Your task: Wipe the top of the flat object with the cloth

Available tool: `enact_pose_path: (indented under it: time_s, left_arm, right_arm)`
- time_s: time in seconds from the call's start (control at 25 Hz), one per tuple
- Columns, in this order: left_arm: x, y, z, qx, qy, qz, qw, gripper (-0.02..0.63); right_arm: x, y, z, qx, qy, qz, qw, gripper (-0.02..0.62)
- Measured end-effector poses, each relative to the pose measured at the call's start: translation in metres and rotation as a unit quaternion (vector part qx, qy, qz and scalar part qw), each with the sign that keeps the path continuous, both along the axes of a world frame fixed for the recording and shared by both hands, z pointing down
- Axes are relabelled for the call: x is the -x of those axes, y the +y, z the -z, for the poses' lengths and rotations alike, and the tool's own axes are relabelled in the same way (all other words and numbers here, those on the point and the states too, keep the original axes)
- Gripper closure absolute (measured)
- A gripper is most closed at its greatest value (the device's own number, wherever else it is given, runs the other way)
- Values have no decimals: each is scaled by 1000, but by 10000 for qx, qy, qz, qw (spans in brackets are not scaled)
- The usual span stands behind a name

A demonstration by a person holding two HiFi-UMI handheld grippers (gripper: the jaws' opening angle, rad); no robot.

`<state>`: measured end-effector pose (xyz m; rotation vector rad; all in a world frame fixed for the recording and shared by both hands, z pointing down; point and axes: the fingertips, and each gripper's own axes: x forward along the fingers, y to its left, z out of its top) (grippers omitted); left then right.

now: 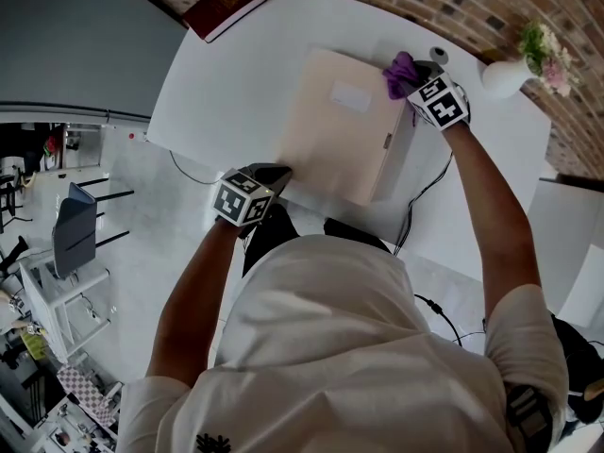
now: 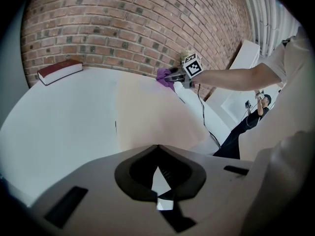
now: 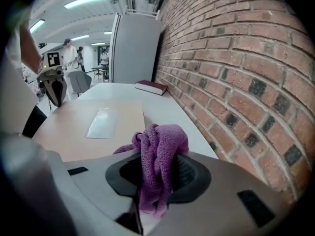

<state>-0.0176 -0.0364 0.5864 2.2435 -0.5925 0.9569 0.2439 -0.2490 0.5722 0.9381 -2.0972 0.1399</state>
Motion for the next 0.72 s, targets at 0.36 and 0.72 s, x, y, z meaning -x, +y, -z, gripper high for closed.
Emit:
enact_pose_path:
  time_s: [0.36, 0.72]
  left_arm:
    - [2, 0, 1, 30, -25, -104, 9999, 581]
    - [4, 0, 12, 7, 537, -109, 9985, 581]
  right_arm:
    - [-20, -14, 3, -7, -14, -647, 9979, 476]
    - [-15, 44, 60, -146, -857, -1300, 9877, 476]
